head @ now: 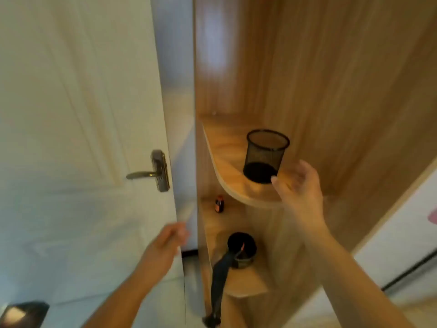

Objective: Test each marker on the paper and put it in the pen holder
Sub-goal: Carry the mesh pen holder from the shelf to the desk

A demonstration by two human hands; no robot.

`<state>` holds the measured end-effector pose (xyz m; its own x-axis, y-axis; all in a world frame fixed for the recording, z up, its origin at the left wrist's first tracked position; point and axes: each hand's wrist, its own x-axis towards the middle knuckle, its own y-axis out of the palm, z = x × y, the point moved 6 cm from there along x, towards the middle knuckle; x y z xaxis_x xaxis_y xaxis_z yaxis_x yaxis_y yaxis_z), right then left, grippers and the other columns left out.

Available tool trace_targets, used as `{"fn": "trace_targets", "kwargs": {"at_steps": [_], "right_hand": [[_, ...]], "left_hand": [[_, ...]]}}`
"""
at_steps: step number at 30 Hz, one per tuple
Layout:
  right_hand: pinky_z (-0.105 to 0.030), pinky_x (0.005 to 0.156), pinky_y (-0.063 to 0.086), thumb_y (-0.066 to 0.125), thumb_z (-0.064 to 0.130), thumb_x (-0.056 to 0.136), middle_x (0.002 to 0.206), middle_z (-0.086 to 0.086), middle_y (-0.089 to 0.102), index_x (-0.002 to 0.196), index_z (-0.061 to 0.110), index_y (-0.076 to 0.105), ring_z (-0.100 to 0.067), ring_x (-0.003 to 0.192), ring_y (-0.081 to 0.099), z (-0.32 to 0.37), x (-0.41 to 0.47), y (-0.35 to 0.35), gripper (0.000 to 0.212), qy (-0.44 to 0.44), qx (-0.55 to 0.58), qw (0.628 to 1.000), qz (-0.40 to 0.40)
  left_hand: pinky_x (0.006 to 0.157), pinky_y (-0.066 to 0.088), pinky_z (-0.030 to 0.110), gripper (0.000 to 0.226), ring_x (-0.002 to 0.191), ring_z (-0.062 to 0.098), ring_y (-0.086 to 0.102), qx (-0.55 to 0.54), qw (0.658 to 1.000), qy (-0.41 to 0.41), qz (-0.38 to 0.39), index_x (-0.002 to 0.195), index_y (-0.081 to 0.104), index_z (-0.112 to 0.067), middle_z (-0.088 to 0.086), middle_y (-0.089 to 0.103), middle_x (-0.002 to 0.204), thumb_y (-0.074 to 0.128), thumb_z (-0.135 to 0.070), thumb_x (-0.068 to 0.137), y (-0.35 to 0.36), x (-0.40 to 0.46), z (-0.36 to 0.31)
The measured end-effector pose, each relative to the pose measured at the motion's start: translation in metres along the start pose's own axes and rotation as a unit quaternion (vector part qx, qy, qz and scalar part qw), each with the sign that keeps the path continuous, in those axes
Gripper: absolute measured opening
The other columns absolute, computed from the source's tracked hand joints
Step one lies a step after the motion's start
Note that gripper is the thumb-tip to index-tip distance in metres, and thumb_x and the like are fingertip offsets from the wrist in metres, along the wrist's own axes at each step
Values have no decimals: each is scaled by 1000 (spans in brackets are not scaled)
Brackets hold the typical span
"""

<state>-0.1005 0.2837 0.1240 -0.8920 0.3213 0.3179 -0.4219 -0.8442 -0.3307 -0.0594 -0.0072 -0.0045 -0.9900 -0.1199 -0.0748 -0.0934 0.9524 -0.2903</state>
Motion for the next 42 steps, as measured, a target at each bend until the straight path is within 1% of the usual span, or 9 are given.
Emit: {"fn": "trace_targets", "kwargs": {"at_steps": [5, 8, 16, 21, 29, 35, 37, 40, 42], "right_hand": [[-42, 105, 37, 76, 46, 66, 147, -2, 34, 145, 19, 17, -20, 132, 36, -3, 42, 35, 102, 56, -22, 996, 60], [-32, 96, 42, 80, 41, 61, 137, 1, 43, 141, 19, 25, -18, 123, 45, -5, 49, 46, 99, 35, -2, 998, 56], [-31, 93, 44, 82, 38, 60, 125, 3, 51, 134, 18, 34, -18, 116, 50, -5, 61, 58, 90, 27, 22, 999, 28], [-25, 87, 44, 82, 35, 60, 109, 13, 51, 123, 23, 41, -11, 106, 52, 12, 39, 56, 76, 7, 62, 997, 41], [-3, 73, 44, 79, 41, 53, 107, 22, 56, 109, 46, 41, 14, 96, 53, 35, -63, 59, 67, -30, 146, 983, 104], [-29, 91, 48, 79, 41, 55, 113, 12, 58, 119, 31, 44, -6, 107, 55, -19, -134, 79, 74, 43, 90, 984, 150], [-25, 90, 49, 80, 38, 56, 114, 9, 58, 121, 26, 44, -6, 106, 55, -42, -156, 91, 75, 73, 79, 979, 174], [-8, 73, 47, 83, 29, 58, 107, 15, 59, 114, 30, 45, 4, 98, 56, -73, -188, 112, 68, 106, 74, 968, 214], [-20, 79, 51, 84, 29, 56, 109, 8, 61, 114, 27, 48, -5, 101, 59, -98, -212, 130, 69, 128, 70, 957, 253]], "left_hand": [[85, 41, 17, 26, 105, -13, 49, -31, 993, 116, 13, 110, 40, -58, -28, 50, 118, 44, -55, 84, 7, 18, -85], [71, 36, -3, 37, 96, -29, 42, -15, 989, 147, -9, 119, 36, -48, -30, 44, 119, 45, -52, 83, 9, 18, -99], [76, 29, 5, 35, 110, 1, 44, 14, 990, 137, -23, 121, 35, -43, -20, 44, 126, 49, -37, 89, 7, 23, -95], [74, 30, 6, 34, 103, -3, 47, 16, 989, 145, -29, 118, 35, -45, -21, 46, 123, 50, -35, 89, 0, 18, -99], [74, 33, 6, 33, 97, -8, 49, 20, 991, 131, -29, 118, 38, -42, -21, 49, 117, 50, -30, 90, -15, -10, -70], [80, 35, 12, 38, 113, 9, 47, 34, 997, 69, -9, 125, 38, -33, -12, 47, 128, 50, -25, 90, -30, -52, -7], [83, 37, 15, 38, 115, 9, 47, 28, 998, 48, 6, 124, 37, -35, -11, 45, 130, 49, -28, 88, -35, -71, 15], [91, 39, 25, 47, 116, 7, 46, 19, 1000, 6, 6, 120, 36, -39, -11, 44, 130, 46, -46, 75, -48, -101, 51], [93, 40, 28, 52, 116, 7, 47, 25, 999, -25, -9, 121, 37, -38, -12, 45, 129, 46, -50, 72, -57, -124, 79]]}}
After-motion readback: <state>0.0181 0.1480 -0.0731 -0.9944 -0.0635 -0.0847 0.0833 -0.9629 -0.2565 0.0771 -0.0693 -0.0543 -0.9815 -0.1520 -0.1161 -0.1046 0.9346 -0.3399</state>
